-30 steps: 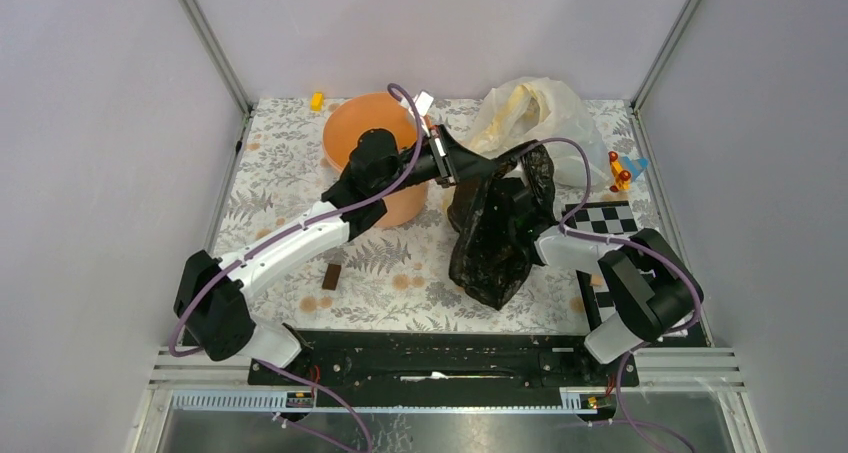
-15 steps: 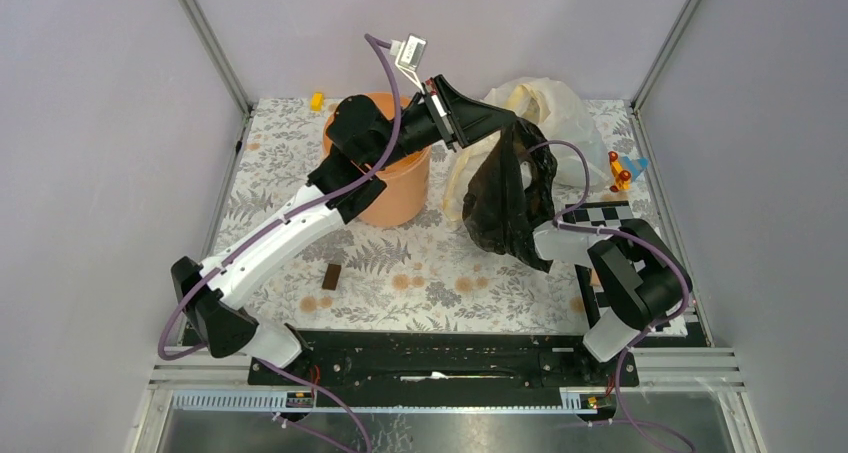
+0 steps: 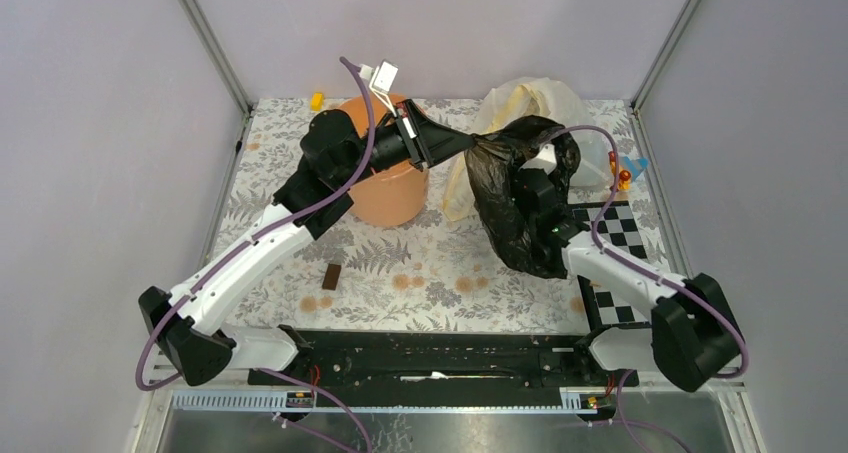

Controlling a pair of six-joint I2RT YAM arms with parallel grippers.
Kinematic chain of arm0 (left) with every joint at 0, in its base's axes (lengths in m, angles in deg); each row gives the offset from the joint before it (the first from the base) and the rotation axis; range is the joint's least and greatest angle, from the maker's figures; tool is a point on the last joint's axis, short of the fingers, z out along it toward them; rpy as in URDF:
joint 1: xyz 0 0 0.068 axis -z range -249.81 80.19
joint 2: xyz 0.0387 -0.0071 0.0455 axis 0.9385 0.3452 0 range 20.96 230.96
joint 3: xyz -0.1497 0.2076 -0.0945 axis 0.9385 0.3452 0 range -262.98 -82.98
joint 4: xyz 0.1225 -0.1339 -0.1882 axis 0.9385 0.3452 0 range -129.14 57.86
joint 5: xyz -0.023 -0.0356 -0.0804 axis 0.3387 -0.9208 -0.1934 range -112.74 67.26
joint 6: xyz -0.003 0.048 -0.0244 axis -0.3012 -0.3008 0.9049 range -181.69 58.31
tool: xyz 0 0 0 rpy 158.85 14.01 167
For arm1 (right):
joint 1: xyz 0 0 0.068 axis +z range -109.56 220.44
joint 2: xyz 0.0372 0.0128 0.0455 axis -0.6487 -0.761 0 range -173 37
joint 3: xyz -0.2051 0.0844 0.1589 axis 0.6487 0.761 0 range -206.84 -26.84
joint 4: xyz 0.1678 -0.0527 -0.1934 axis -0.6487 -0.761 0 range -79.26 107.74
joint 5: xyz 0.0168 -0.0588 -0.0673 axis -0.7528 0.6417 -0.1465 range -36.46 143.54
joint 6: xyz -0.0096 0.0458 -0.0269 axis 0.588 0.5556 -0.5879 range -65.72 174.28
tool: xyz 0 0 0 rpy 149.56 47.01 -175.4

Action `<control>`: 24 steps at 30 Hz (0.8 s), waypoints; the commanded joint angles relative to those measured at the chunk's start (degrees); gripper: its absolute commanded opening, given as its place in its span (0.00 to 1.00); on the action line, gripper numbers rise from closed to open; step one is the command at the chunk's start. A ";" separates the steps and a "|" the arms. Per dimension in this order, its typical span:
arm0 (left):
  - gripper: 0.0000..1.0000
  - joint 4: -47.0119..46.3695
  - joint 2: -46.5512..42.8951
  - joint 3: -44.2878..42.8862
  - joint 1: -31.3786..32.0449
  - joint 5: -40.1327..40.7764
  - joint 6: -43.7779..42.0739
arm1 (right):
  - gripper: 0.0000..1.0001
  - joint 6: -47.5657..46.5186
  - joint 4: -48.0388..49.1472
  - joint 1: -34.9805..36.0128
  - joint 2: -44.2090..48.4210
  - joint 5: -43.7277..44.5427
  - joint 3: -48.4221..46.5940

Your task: Put the trash bags into the trash bin

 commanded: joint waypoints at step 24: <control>0.00 30.08 -10.85 -34.50 -1.48 17.56 -29.52 | 0.20 -14.20 -28.91 9.52 -21.34 -11.44 -61.90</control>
